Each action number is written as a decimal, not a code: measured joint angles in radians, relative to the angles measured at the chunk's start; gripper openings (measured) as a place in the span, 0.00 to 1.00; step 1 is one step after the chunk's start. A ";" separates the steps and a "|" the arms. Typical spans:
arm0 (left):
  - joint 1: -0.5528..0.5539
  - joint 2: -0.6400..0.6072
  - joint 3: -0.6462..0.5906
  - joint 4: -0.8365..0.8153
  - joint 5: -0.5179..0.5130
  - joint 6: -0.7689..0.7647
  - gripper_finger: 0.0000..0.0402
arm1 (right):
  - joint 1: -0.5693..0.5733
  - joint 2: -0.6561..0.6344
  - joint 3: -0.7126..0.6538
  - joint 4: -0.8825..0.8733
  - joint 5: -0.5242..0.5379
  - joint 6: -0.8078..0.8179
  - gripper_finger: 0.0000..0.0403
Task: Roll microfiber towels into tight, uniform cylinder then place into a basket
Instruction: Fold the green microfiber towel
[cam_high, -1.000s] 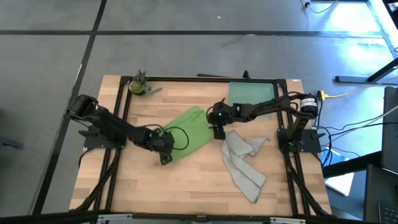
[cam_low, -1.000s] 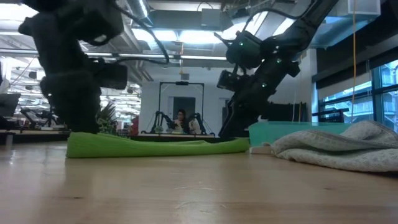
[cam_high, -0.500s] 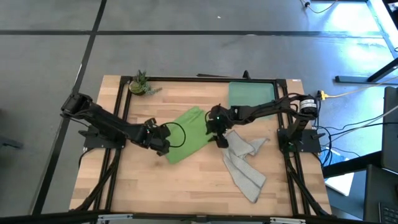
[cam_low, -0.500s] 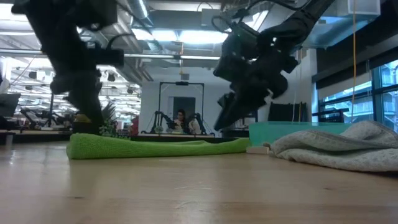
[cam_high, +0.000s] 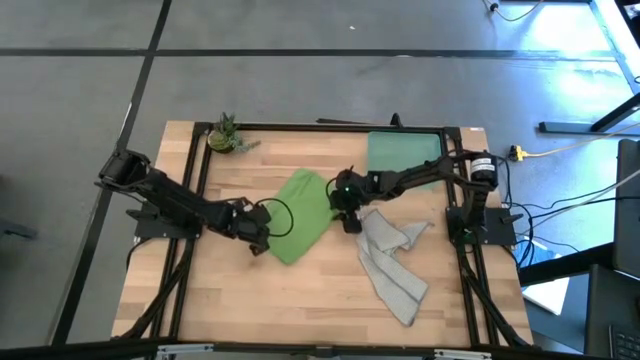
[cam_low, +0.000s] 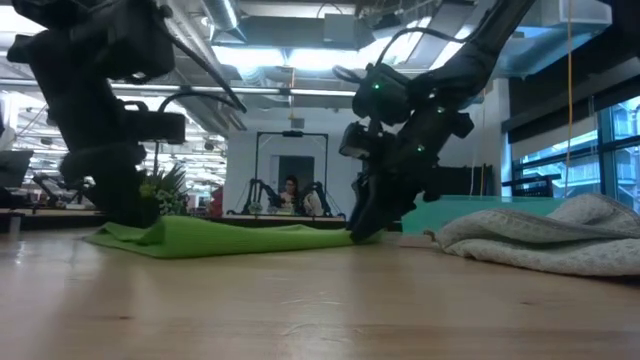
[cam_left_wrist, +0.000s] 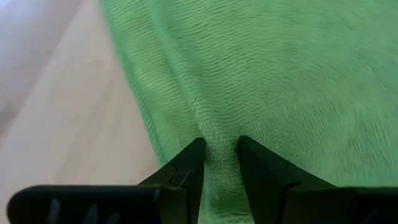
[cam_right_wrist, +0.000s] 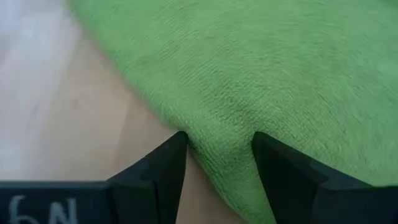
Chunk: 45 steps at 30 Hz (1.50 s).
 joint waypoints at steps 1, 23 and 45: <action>-0.009 0.000 0.000 0.019 0.015 0.001 0.24 | -0.007 0.001 0.000 0.009 0.001 0.000 0.47; -0.087 -0.060 0.135 0.079 -0.059 0.140 0.24 | 0.046 -0.139 -0.002 0.016 0.115 -0.208 0.47; -0.104 -0.075 0.145 0.034 -0.079 0.144 0.24 | 0.282 0.037 -0.021 0.277 -0.053 -0.396 0.47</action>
